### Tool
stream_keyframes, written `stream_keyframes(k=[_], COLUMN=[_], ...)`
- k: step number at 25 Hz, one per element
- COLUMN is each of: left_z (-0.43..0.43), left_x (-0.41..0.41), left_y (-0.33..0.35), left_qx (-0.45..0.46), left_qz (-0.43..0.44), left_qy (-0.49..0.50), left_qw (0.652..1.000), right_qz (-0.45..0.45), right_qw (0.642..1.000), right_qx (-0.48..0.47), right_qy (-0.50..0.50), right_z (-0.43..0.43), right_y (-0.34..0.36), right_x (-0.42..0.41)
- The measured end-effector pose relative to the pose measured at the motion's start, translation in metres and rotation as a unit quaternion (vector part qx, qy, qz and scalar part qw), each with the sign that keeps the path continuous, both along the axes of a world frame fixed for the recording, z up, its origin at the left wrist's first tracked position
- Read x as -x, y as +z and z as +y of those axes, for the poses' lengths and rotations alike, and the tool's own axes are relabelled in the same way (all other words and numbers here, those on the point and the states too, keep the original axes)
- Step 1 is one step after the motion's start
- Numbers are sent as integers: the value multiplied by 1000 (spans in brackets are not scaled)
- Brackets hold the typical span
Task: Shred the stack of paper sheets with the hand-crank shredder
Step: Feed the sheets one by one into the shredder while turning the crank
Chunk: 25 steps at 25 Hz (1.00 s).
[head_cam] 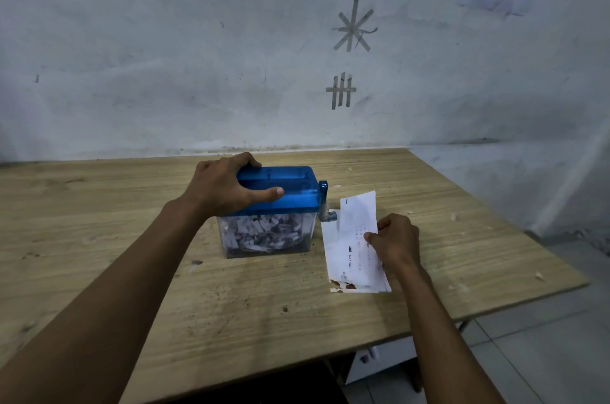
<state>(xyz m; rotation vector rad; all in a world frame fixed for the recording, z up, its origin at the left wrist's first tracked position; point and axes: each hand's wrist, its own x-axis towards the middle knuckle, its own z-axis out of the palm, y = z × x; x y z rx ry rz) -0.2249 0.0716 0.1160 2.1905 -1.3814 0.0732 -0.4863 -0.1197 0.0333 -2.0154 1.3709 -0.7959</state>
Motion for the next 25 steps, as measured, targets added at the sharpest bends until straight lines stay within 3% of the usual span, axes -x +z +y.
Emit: stream_keyframes(k=[2, 4, 6, 8, 10, 12, 14, 16, 18, 21, 25], left_z=[0, -1, -3, -7, -12, -22, -32, -46, -62, -81, -91], left_x=[12, 38, 71, 102, 125, 140, 147, 155, 163, 168, 170], left_y=[8, 9, 0, -16, -38, -65, -85, -93, -89, -83, -81], left_qx=[-4, 83, 168, 155, 47, -54, -61, -12, 36, 67, 98], left_qz=[-97, -176, -198, -169, -112, -48, 40, 184, 326, 503, 624], left_qy=[22, 1, -89, -208, -263, -229, -157, -119, -96, -51, -48], left_qw=[995, 981, 962, 951, 957, 971, 985, 976, 940, 860, 774], right_qz=[-6, -10, -19, -24, -41, -69, -96, -133, -150, -178, -190], right_qw=[1000, 1000, 1000, 998, 996, 991, 984, 972, 962, 943, 925], right_qx=[2, -4, -19, -41, -67, -89, -113, -144, -175, -219, -244], right_qy=[9, 11, 13, 31, 50, 66, 101, 131, 145, 178, 219], right_z=[-2, -6, -8, -8, -10, -13, -16, -18, -19, -20, -24], right_y=[1, 1, 0, -1, -4, -6, -5, 0, 6, 9, 6], right_x=[3, 5, 7, 11, 15, 22, 27, 32, 36, 40, 43])
